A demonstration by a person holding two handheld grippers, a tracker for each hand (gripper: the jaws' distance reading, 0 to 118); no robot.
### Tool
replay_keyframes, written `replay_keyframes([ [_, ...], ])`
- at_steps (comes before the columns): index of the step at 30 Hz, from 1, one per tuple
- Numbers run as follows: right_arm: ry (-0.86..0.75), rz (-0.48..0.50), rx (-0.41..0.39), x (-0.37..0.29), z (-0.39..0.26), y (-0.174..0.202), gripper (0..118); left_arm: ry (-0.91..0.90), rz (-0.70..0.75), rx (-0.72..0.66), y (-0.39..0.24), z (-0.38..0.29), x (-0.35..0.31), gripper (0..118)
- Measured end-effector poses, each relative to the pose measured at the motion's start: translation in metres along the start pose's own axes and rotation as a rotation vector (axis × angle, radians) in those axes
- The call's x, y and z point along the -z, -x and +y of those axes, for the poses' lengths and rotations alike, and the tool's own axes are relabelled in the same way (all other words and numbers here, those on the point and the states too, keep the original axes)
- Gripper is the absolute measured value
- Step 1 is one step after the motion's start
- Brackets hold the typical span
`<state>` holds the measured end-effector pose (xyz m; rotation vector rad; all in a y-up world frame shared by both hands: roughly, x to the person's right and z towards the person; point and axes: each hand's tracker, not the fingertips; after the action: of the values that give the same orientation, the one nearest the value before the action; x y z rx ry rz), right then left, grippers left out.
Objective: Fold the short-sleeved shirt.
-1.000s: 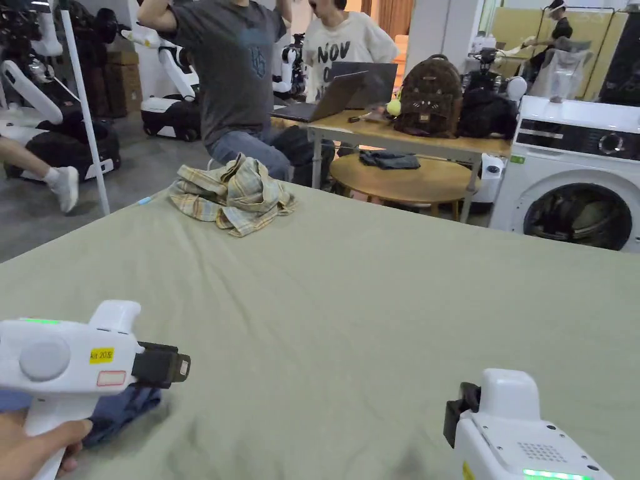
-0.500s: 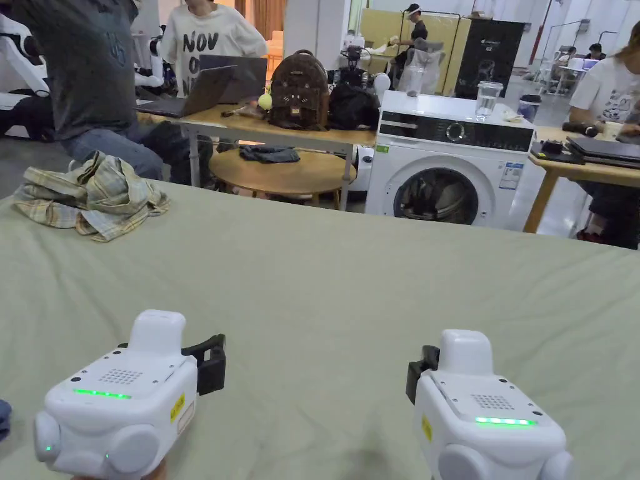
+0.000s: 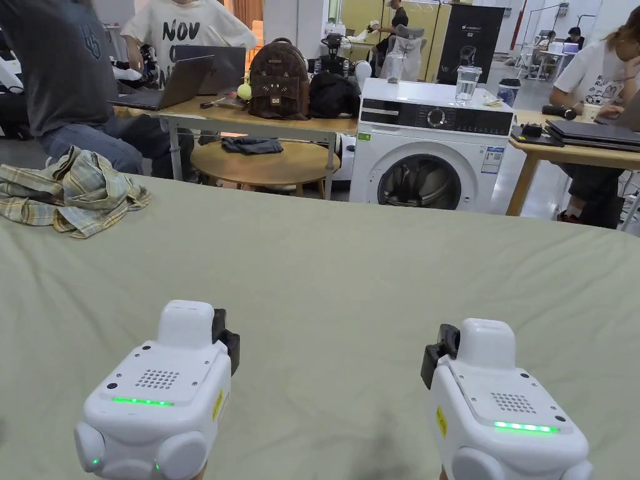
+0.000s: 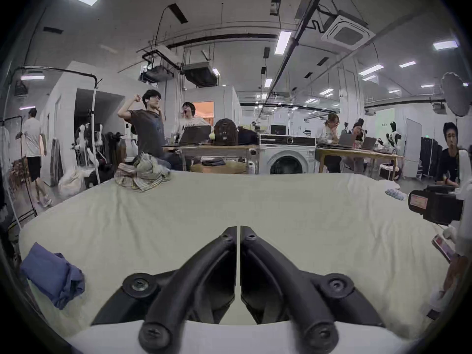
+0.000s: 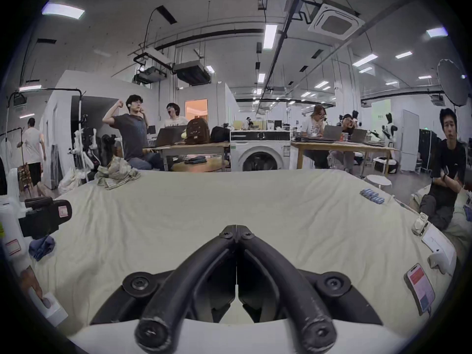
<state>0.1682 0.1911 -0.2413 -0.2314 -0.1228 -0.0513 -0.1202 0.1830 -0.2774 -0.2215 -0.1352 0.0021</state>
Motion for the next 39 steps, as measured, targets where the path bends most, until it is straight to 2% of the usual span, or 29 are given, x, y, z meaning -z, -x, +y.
replay_keyframes([
  [5,-0.014,-0.001,-0.023,0.001,-0.001,0.000,0,-0.009,0.000,0.023,-0.004,0.000,-0.002,0],
  [16,-0.003,-0.021,0.027,0.001,-0.007,-0.005,0,-0.028,-0.017,-0.017,0.000,0.008,-0.007,0],
  [19,-0.004,-0.025,0.014,0.000,-0.009,-0.003,0,-0.027,-0.013,-0.017,0.001,0.006,-0.007,0],
  [20,-0.004,-0.025,0.008,-0.001,-0.010,-0.003,0,-0.024,-0.010,-0.016,0.000,0.006,-0.007,4],
  [21,-0.005,-0.025,0.003,-0.001,-0.010,-0.002,3,-0.021,-0.009,-0.018,0.000,0.005,-0.009,9],
  [22,-0.006,-0.023,-0.002,-0.001,-0.010,-0.002,10,-0.020,-0.010,-0.021,0.000,0.005,-0.009,19],
  [23,-0.006,-0.022,-0.006,-0.001,-0.010,-0.002,26,-0.019,-0.014,-0.027,0.000,0.004,-0.009,34],
  [26,-0.003,-0.012,-0.012,-0.001,-0.008,0.000,65,-0.013,-0.040,-0.056,0.002,0.001,-0.009,63],
  [28,-0.010,-0.034,-0.030,-0.001,-0.009,0.003,73,-0.011,-0.036,-0.063,0.001,0.000,-0.008,74],
  [31,-0.024,-0.043,-0.039,-0.002,-0.009,0.004,84,-0.017,-0.032,-0.065,0.001,0.001,-0.009,75],
  [35,-0.029,-0.015,-0.028,-0.002,-0.006,0.003,84,-0.034,-0.034,-0.040,0.002,0.002,-0.009,77],
  [39,-0.055,-0.036,-0.037,-0.004,-0.004,0.003,84,-0.072,-0.027,0.018,0.002,0.003,-0.010,77],
])
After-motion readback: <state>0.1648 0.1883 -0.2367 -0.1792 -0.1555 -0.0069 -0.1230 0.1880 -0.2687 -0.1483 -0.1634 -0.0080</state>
